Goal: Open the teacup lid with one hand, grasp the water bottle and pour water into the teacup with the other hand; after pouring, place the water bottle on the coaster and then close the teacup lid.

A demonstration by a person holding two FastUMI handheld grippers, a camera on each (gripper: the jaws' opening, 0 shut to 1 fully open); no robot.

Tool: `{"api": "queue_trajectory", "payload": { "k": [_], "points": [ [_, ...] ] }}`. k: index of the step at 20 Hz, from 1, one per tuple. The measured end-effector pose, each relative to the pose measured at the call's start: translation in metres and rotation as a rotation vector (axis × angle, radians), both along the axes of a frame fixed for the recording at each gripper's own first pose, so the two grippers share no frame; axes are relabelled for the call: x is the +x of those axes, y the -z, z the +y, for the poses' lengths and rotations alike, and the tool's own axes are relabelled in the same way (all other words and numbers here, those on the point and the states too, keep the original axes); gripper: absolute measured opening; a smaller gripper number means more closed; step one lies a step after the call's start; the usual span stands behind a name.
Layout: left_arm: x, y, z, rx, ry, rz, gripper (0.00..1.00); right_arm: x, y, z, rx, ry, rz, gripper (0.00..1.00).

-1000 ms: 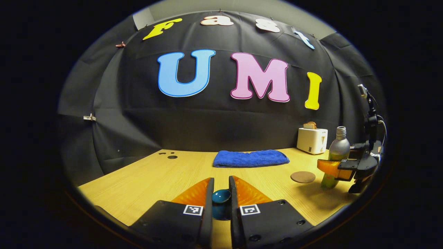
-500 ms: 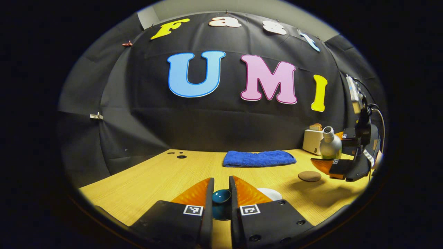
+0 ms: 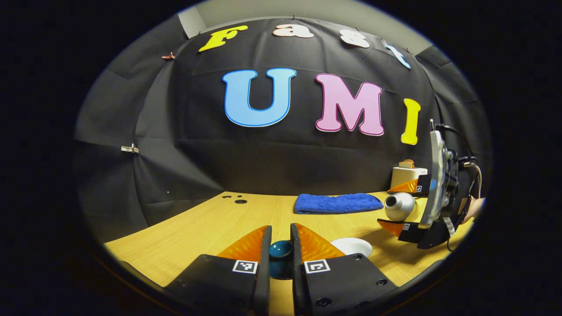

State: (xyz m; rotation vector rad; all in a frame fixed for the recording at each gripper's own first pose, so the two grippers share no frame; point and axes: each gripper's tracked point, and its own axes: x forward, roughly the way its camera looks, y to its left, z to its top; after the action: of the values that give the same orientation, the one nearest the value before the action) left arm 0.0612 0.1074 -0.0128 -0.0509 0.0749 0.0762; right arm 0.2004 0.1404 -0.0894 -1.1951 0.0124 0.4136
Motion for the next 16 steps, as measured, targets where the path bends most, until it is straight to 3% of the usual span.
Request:
{"api": "queue_trajectory", "payload": {
  "k": [11, 16],
  "points": [
    [0.0, 0.013, 0.016, -0.034, 0.003, 0.017, 0.24, -0.001, 0.028, 0.024, -0.192, -0.094, -0.033, 0.81],
    [-0.002, 0.023, 0.021, -0.058, 0.006, 0.04, 0.25, 0.001, 0.021, 0.026, -0.321, -0.127, -0.147, 0.8]
  ]
}}
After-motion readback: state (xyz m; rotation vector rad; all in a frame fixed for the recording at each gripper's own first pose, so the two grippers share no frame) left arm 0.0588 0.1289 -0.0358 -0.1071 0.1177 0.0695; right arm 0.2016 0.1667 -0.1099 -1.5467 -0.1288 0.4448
